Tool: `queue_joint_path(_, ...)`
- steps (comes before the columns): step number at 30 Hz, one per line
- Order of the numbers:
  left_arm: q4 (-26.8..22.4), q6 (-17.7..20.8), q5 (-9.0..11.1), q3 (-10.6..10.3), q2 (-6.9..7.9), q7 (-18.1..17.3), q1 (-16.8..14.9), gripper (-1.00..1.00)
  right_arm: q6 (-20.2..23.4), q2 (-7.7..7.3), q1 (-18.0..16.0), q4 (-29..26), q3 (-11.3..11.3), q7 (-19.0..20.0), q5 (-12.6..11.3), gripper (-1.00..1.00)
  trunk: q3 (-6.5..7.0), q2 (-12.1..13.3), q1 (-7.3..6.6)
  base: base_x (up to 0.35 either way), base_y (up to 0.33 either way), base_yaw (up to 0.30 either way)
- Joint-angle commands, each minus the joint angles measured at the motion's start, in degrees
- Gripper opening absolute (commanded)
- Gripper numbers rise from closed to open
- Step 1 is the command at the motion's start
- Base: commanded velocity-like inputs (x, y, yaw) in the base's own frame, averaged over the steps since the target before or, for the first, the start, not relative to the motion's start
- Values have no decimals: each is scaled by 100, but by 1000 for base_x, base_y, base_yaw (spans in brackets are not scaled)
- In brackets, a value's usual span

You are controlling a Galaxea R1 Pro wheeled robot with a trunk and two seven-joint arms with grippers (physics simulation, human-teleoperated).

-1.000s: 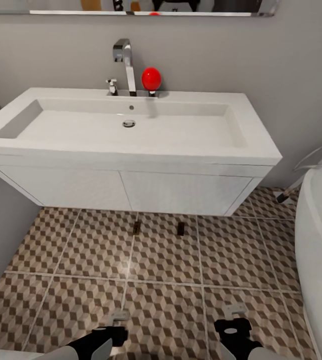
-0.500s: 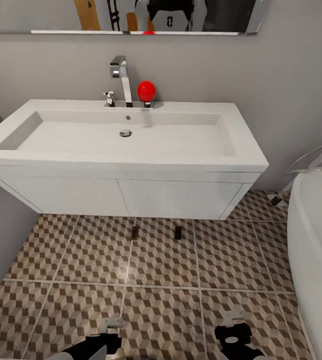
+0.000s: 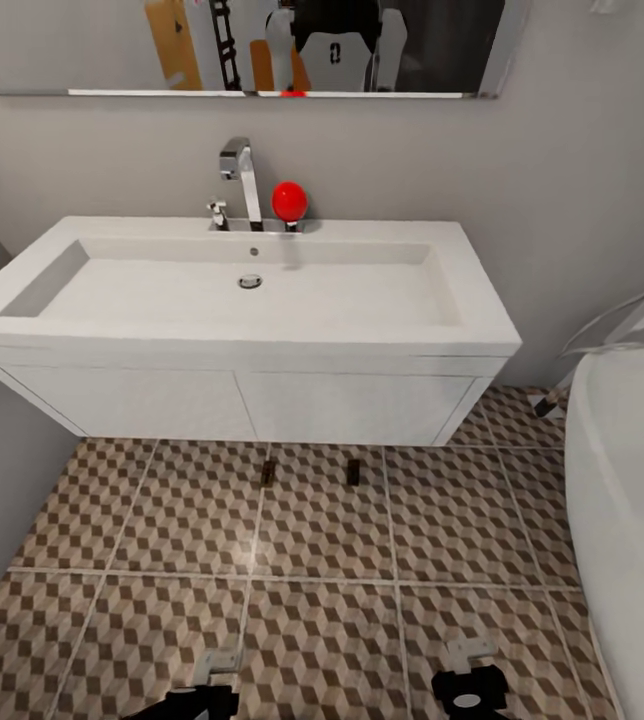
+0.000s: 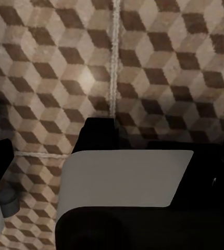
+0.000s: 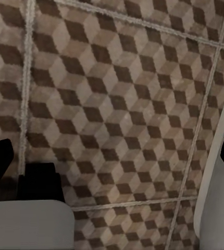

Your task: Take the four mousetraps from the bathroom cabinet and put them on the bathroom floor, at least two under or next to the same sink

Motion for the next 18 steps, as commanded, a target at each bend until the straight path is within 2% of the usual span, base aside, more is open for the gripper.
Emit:
queue_joint_path(1, -13, 14, 26, -40, 5, 38, 15, 100, -20, 2, 1, 10, 29, -12, -27, 100, 17, 40, -23, 0, 0, -6)
queue_joint_path(18, 234, -11, 27, -40, 27, 34, 226, 100, -58, -7, 146, 108, 24, 230, -38, 100, 328, 722, -396, 0, 0, -1)
